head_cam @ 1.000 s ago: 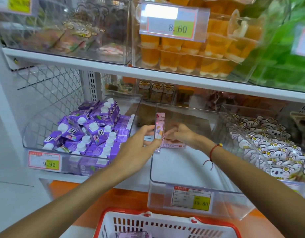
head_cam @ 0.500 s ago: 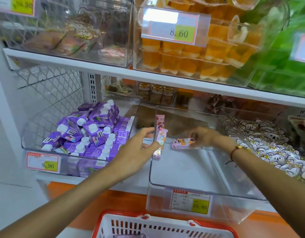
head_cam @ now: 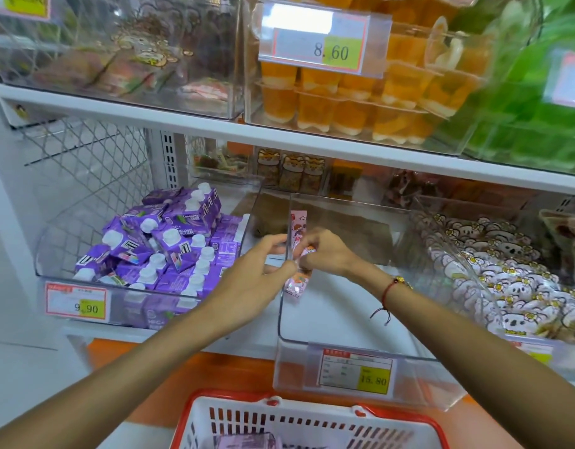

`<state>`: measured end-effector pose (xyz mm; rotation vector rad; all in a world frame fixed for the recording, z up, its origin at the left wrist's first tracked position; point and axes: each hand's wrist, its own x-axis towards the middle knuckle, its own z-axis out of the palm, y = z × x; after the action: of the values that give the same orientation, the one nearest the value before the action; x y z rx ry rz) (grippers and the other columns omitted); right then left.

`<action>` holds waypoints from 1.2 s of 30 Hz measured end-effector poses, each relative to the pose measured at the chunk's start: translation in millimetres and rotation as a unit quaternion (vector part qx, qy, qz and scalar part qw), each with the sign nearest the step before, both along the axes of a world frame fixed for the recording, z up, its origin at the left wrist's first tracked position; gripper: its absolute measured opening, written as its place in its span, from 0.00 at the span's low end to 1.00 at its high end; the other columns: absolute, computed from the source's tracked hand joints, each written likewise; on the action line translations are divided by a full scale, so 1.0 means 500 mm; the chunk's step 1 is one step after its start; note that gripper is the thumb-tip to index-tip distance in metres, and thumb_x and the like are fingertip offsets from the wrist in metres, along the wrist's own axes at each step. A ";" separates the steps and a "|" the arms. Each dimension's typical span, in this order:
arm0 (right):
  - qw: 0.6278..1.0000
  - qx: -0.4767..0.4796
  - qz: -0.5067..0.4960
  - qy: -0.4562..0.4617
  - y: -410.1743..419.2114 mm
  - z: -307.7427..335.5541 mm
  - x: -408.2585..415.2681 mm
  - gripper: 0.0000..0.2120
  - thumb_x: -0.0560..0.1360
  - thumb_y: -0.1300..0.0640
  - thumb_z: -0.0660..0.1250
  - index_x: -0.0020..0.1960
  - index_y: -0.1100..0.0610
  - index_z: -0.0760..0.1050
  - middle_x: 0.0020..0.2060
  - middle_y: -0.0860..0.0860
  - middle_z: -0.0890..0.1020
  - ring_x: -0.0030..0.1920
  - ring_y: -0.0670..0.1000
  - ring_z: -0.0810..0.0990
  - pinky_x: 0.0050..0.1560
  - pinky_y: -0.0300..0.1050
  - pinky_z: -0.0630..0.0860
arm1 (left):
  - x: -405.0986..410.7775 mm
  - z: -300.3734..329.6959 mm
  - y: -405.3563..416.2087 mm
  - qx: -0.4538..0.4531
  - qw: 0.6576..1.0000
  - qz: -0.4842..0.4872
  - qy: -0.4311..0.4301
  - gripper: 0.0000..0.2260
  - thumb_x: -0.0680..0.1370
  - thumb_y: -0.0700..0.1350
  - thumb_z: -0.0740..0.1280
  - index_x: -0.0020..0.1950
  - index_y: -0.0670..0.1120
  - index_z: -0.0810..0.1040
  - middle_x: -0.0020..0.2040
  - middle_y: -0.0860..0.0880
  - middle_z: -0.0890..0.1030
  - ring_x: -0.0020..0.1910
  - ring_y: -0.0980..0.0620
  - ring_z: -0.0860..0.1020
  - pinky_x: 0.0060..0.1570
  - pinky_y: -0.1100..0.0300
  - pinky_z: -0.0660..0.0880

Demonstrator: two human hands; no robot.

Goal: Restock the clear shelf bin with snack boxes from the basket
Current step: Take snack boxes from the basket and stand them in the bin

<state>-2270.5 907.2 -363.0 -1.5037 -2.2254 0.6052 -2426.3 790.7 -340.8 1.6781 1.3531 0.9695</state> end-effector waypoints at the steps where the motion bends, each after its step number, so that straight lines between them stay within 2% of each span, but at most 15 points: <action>1: 1.000 -0.010 -0.001 0.022 -0.002 -0.002 0.001 0.07 0.68 0.69 0.68 0.44 0.61 0.82 0.38 0.43 0.74 0.46 0.46 0.72 0.34 0.28 0.68 | 0.001 0.000 0.000 0.000 1.000 0.001 -0.001 0.19 0.77 0.53 0.61 0.69 0.57 0.67 0.60 0.57 0.74 0.51 0.58 0.77 0.58 0.47 0.75; 3: 0.999 -0.002 0.017 0.044 -0.004 -0.006 0.005 0.12 0.67 0.72 0.70 0.48 0.62 0.80 0.46 0.49 0.75 0.51 0.48 0.72 0.41 0.32 0.74 | 0.002 0.001 0.000 -0.002 1.000 0.002 -0.004 0.18 0.77 0.53 0.61 0.67 0.58 0.67 0.57 0.57 0.75 0.50 0.55 0.79 0.56 0.46 0.76; 5: 0.995 -0.018 0.009 0.094 -0.006 -0.017 0.004 0.22 0.65 0.73 0.72 0.57 0.61 0.75 0.57 0.54 0.71 0.57 0.52 0.73 0.52 0.41 0.78 | 0.003 0.002 -0.001 -0.004 1.000 0.002 -0.011 0.18 0.77 0.54 0.62 0.67 0.58 0.68 0.56 0.58 0.75 0.50 0.53 0.79 0.55 0.44 0.76; 8: 0.981 -0.060 -0.087 0.162 -0.007 -0.031 -0.001 0.34 0.66 0.69 0.76 0.65 0.58 0.63 0.62 0.56 0.67 0.61 0.55 0.73 0.57 0.47 0.78 | 0.004 0.002 -0.002 -0.003 1.000 0.000 -0.021 0.19 0.77 0.53 0.62 0.68 0.58 0.68 0.59 0.58 0.74 0.52 0.55 0.79 0.58 0.45 0.75; 10: 0.965 -0.143 -0.124 0.179 -0.004 -0.033 0.007 0.30 0.69 0.64 0.75 0.65 0.58 0.63 0.59 0.53 0.71 0.62 0.55 0.73 0.60 0.50 0.76 | 0.003 0.001 -0.001 -0.003 1.000 0.001 -0.025 0.19 0.77 0.53 0.61 0.68 0.57 0.67 0.59 0.58 0.74 0.53 0.56 0.78 0.58 0.45 0.74; 12: 0.949 -0.259 -0.086 0.156 -0.008 -0.029 0.015 0.17 0.75 0.59 0.69 0.61 0.56 0.69 0.55 0.51 0.76 0.62 0.54 0.73 0.59 0.47 0.74 | 0.003 0.001 -0.002 -0.005 1.000 -0.001 -0.024 0.19 0.78 0.53 0.61 0.69 0.58 0.67 0.60 0.58 0.73 0.53 0.57 0.78 0.59 0.46 0.74; 14: 0.944 -0.301 -0.036 0.127 -0.004 -0.034 0.021 0.17 0.78 0.56 0.64 0.66 0.56 0.69 0.60 0.54 0.77 0.63 0.54 0.73 0.60 0.46 0.71 | 0.003 0.001 -0.003 -0.005 1.000 -0.004 -0.020 0.19 0.78 0.53 0.60 0.69 0.57 0.66 0.62 0.57 0.74 0.53 0.56 0.78 0.58 0.47 0.75; 16: 0.949 -0.286 -0.023 0.131 0.000 -0.044 0.021 0.21 0.79 0.55 0.64 0.70 0.56 0.65 0.59 0.52 0.78 0.60 0.52 0.75 0.58 0.44 0.71 | 0.002 0.001 -0.002 -0.001 1.000 -0.003 -0.014 0.19 0.78 0.52 0.60 0.69 0.57 0.66 0.63 0.56 0.74 0.53 0.56 0.78 0.57 0.50 0.75; 20: 0.968 -0.168 -0.058 0.177 0.006 -0.059 0.020 0.30 0.74 0.59 0.71 0.71 0.56 0.63 0.52 0.48 0.76 0.48 0.44 0.76 0.41 0.31 0.73 | 0.001 0.000 0.000 0.005 1.000 0.002 -0.011 0.18 0.79 0.51 0.60 0.69 0.57 0.67 0.61 0.59 0.74 0.50 0.59 0.79 0.54 0.52 0.77; 22: 0.974 -0.103 -0.079 0.185 0.015 -0.060 0.017 0.32 0.70 0.61 0.74 0.70 0.58 0.63 0.54 0.50 0.76 0.49 0.46 0.76 0.42 0.33 0.75 | 0.002 0.000 0.000 0.004 1.000 0.004 -0.013 0.17 0.79 0.51 0.60 0.68 0.57 0.67 0.60 0.60 0.75 0.50 0.56 0.80 0.53 0.51 0.78; 24: 0.976 -0.082 -0.097 0.179 0.023 -0.054 0.011 0.32 0.68 0.61 0.76 0.67 0.59 0.65 0.54 0.52 0.77 0.51 0.50 0.77 0.45 0.41 0.78 | 0.001 0.000 0.001 0.001 1.000 0.006 -0.013 0.17 0.80 0.50 0.61 0.68 0.57 0.68 0.59 0.60 0.75 0.50 0.55 0.80 0.52 0.50 0.78; 27: 0.969 -0.115 -0.119 0.183 0.027 -0.042 0.012 0.27 0.68 0.63 0.76 0.63 0.58 0.68 0.50 0.48 0.76 0.50 0.51 0.77 0.40 0.42 0.81 | -0.002 0.001 0.005 -0.001 1.000 0.000 -0.007 0.17 0.79 0.51 0.61 0.68 0.57 0.68 0.59 0.60 0.74 0.50 0.53 0.80 0.51 0.49 0.79; 31: 0.960 -0.213 -0.055 0.174 0.021 -0.026 0.000 0.21 0.75 0.64 0.68 0.66 0.57 0.67 0.62 0.56 0.76 0.60 0.55 0.76 0.53 0.46 0.77 | -0.003 0.002 0.004 -0.001 1.000 -0.007 -0.001 0.20 0.78 0.53 0.61 0.70 0.56 0.67 0.62 0.58 0.73 0.50 0.56 0.79 0.52 0.51 0.79; 34: 0.959 -0.249 0.000 0.136 0.018 -0.019 -0.020 0.19 0.78 0.65 0.62 0.68 0.57 0.65 0.63 0.57 0.75 0.63 0.57 0.74 0.62 0.51 0.73 | -0.004 0.004 0.004 0.000 1.000 -0.008 0.001 0.20 0.77 0.55 0.61 0.70 0.57 0.66 0.63 0.58 0.72 0.51 0.56 0.79 0.53 0.51 0.78; 36: 0.953 -0.270 0.010 0.138 0.021 -0.016 -0.016 0.19 0.78 0.65 0.63 0.66 0.55 0.64 0.63 0.55 0.74 0.64 0.57 0.73 0.62 0.51 0.72 | -0.006 0.005 0.006 -0.001 1.000 -0.010 0.001 0.20 0.77 0.54 0.61 0.69 0.57 0.67 0.61 0.58 0.72 0.51 0.55 0.79 0.52 0.50 0.78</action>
<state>-2278.7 917.8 -370.9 -1.5117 -1.9466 1.4258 -2429.1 793.4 -338.4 1.6874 1.3361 0.9552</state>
